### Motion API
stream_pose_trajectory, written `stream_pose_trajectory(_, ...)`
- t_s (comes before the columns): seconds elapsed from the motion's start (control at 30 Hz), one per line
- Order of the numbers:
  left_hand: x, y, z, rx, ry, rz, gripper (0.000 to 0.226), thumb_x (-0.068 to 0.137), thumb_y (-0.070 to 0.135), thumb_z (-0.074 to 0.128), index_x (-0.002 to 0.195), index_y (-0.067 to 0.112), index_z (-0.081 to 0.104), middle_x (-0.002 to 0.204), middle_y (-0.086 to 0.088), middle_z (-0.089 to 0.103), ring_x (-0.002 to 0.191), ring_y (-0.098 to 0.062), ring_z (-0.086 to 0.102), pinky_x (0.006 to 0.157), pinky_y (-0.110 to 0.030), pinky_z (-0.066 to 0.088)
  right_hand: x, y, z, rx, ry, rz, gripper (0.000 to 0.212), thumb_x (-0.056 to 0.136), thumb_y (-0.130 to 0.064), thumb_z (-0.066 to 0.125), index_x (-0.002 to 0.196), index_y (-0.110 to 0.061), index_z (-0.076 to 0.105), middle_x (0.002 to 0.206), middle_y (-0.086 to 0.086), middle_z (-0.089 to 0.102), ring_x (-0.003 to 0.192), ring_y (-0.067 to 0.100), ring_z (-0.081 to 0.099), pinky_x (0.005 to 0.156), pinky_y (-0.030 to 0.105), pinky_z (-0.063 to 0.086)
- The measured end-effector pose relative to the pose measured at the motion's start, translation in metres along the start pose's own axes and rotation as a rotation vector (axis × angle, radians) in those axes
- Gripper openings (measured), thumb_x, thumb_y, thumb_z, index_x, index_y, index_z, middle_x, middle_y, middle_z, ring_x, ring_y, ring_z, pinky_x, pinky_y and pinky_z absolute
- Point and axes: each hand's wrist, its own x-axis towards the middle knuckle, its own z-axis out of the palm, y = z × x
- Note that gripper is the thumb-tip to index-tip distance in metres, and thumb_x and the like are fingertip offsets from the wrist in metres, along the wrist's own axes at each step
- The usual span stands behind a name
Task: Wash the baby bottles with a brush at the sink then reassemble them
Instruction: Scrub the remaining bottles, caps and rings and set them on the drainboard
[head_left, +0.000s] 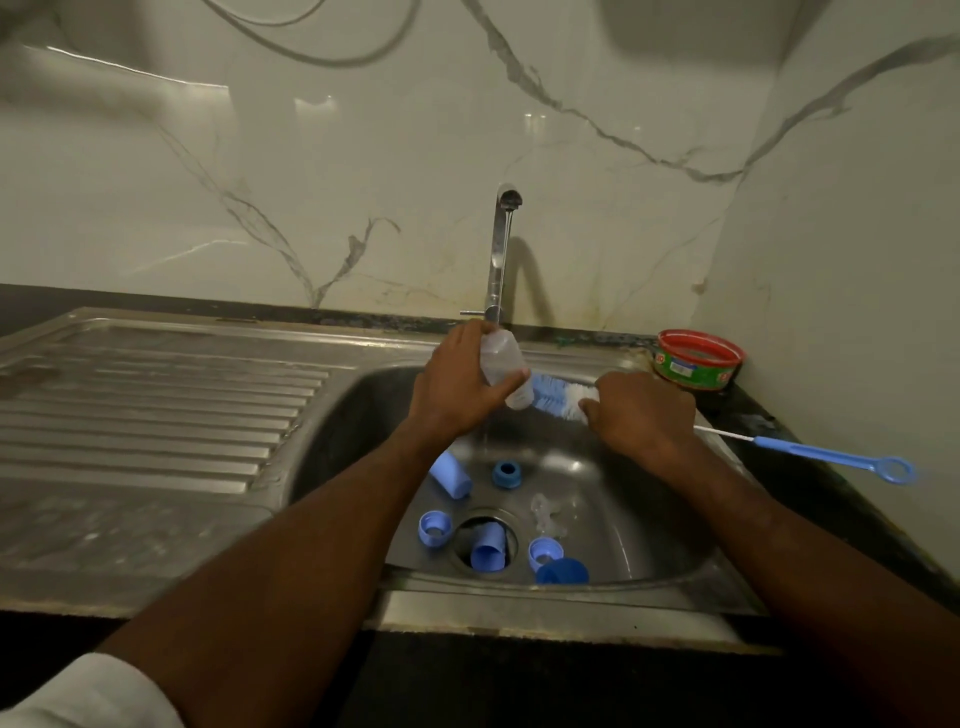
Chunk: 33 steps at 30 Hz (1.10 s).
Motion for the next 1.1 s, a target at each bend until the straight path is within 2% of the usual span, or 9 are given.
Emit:
stream_pose_trajectory(0.2, -0.013, -0.016, 0.005, 0.455, -0.603, -0.218, 0.073, 0.072, 0.053, 0.085, 0.132, 0.024, 0.055, 0.13, -0.002, 0.059, 0.115, -0.02, 0.057, 0.099, -0.041, 0.049, -0.001, 0.003, 0.009, 0.027, -0.228, -0.024, 0.033, 0.096, -0.038, 0.063, 0.124, -0.021, 0.061, 0.115, 0.003, 0.063, 0.1, 0.02, 0.058, 0.091, 0.04, 0.05)
stream_pose_trajectory(0.33, -0.005, -0.003, -0.003, 0.073, -0.079, -0.073, 0.069, 0.077, 0.048, 0.082, 0.133, 0.023, 0.051, 0.129, -0.001, 0.058, 0.114, -0.015, 0.054, 0.094, -0.033, 0.048, 0.001, 0.0, -0.002, 0.047, -0.008, -0.006, 0.036, 0.098, -0.043, 0.059, 0.125, -0.02, 0.056, 0.116, 0.006, 0.064, 0.101, 0.023, 0.062, 0.079, 0.037, 0.048)
stream_pose_trajectory(0.43, -0.002, 0.002, -0.003, 0.023, 0.026, 0.009, 0.07, 0.079, 0.052, 0.079, 0.134, 0.022, 0.048, 0.13, -0.001, 0.055, 0.112, -0.013, 0.053, 0.091, -0.029, 0.047, 0.004, -0.001, -0.008, 0.101, 0.098, -0.003, 0.038, 0.099, -0.044, 0.057, 0.128, -0.02, 0.052, 0.117, 0.008, 0.065, 0.101, 0.025, 0.063, 0.077, 0.038, 0.05)
stream_pose_trajectory(0.5, -0.006, -0.003, 0.0, 0.126, -0.238, -0.099, 0.066, 0.08, 0.051, 0.079, 0.133, 0.022, 0.051, 0.126, 0.0, 0.058, 0.11, -0.015, 0.056, 0.092, -0.031, 0.048, 0.002, 0.001, -0.005, 0.051, -0.001, -0.027, 0.037, 0.098, -0.045, 0.059, 0.125, -0.02, 0.056, 0.115, 0.006, 0.064, 0.099, 0.023, 0.062, 0.077, 0.036, 0.048)
stream_pose_trajectory(0.6, -0.015, -0.009, 0.003, 0.465, -0.914, -0.313, 0.068, 0.078, 0.049, 0.082, 0.135, 0.022, 0.055, 0.12, -0.001, 0.062, 0.104, -0.019, 0.061, 0.093, -0.036, 0.052, -0.003, 0.003, 0.008, -0.033, -0.221, -0.044, 0.036, 0.094, -0.04, 0.065, 0.125, -0.022, 0.06, 0.119, 0.003, 0.064, 0.106, 0.021, 0.061, 0.09, 0.039, 0.051)
stream_pose_trajectory(0.63, -0.016, -0.012, 0.004, 0.541, -0.974, -0.304, 0.072, 0.076, 0.051, 0.083, 0.137, 0.025, 0.055, 0.123, -0.001, 0.062, 0.106, -0.02, 0.061, 0.095, -0.038, 0.051, -0.004, 0.003, 0.008, -0.025, -0.224, -0.041, 0.035, 0.095, -0.039, 0.064, 0.126, -0.022, 0.06, 0.12, 0.003, 0.064, 0.107, 0.021, 0.061, 0.09, 0.038, 0.05)
stream_pose_trajectory(0.83, 0.002, -0.007, 0.003, 0.133, -0.184, -0.061, 0.075, 0.071, 0.074, 0.066, 0.13, 0.03, 0.052, 0.125, 0.003, 0.061, 0.109, -0.014, 0.058, 0.093, -0.039, 0.052, 0.002, -0.002, -0.002, 0.051, 0.043, -0.031, 0.033, 0.099, -0.047, 0.055, 0.122, -0.023, 0.06, 0.113, 0.004, 0.066, 0.098, 0.021, 0.061, 0.071, 0.034, 0.042)
stream_pose_trajectory(0.97, -0.009, -0.013, 0.007, 0.401, -0.455, -0.115, 0.074, 0.075, 0.073, 0.07, 0.13, 0.027, 0.055, 0.123, -0.001, 0.063, 0.107, -0.018, 0.059, 0.094, -0.042, 0.052, 0.0, -0.002, 0.006, 0.028, -0.118, -0.015, 0.039, 0.099, -0.046, 0.058, 0.127, -0.02, 0.062, 0.119, 0.005, 0.065, 0.102, 0.021, 0.062, 0.084, 0.036, 0.051)
stream_pose_trajectory(1.1, -0.005, -0.006, 0.0, 0.232, -0.136, -0.046, 0.073, 0.076, 0.066, 0.075, 0.134, 0.027, 0.053, 0.127, 0.002, 0.06, 0.114, -0.016, 0.057, 0.094, -0.038, 0.05, 0.003, -0.001, -0.001, 0.042, -0.027, 0.0, 0.036, 0.099, -0.049, 0.054, 0.123, -0.023, 0.062, 0.111, 0.003, 0.065, 0.089, 0.017, 0.054, 0.073, 0.033, 0.04)
